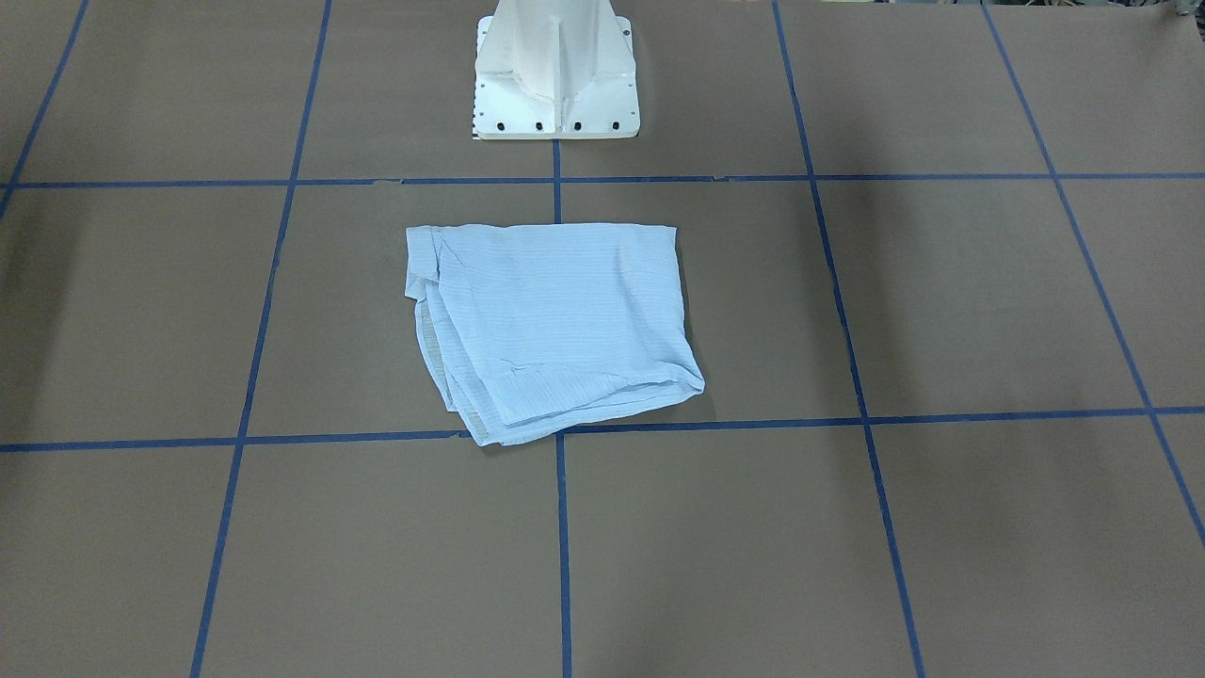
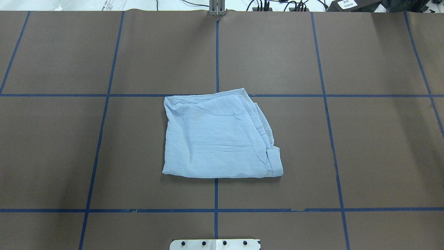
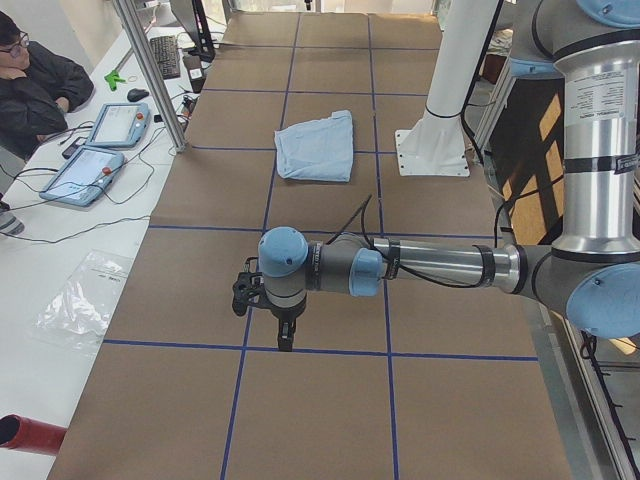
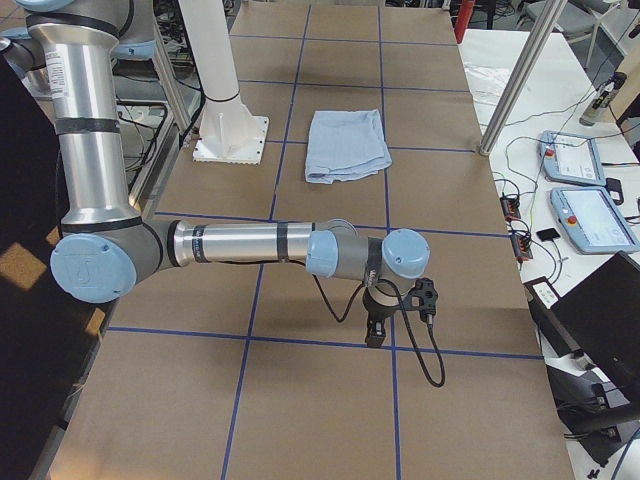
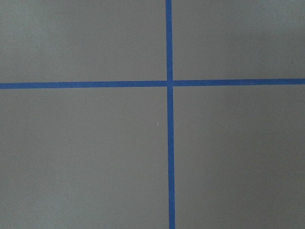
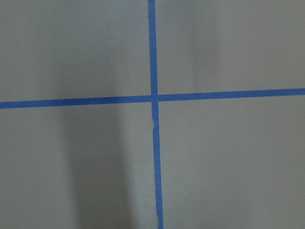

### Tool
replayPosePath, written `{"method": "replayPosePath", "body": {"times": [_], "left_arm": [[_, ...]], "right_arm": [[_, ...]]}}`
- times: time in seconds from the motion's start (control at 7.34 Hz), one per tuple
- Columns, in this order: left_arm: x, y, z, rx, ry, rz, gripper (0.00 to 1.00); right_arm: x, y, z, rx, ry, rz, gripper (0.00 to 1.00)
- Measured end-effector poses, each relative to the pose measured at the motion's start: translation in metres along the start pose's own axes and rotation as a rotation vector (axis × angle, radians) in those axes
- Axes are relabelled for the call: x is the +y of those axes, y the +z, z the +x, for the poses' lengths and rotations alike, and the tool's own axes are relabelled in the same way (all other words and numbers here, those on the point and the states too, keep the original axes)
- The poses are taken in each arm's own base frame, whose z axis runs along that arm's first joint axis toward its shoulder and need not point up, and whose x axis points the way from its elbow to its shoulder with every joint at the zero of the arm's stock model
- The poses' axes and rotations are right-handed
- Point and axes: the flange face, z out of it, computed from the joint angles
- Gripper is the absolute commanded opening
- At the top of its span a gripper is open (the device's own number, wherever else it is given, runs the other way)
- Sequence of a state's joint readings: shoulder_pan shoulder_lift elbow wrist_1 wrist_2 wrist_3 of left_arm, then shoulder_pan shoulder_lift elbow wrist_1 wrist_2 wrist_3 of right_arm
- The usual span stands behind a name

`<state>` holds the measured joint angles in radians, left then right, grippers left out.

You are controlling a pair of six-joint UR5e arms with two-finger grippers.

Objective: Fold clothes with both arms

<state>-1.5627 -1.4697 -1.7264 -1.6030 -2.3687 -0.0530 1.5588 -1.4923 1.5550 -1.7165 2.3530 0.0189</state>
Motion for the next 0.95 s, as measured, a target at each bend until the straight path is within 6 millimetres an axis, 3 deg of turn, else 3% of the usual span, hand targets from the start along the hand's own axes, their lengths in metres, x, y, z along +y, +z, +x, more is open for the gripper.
{"method": "replayPosePath", "body": {"times": [0.27,0.55,0.95], "left_arm": [[0.0,0.0,0.001,0.001,0.004,0.002,1.0],[0.0,-0.001,0.001,-0.002,0.008,0.005,1.0],[-0.001,-0.002,0.002,-0.009,0.01,0.007,1.0]], "right_arm": [[0.008,0.002,0.009,-0.007,0.022,0.037,1.0],[0.031,0.003,0.021,-0.013,0.041,0.091,1.0],[0.049,-0.002,0.018,-0.021,0.074,0.136,1.0]]}}
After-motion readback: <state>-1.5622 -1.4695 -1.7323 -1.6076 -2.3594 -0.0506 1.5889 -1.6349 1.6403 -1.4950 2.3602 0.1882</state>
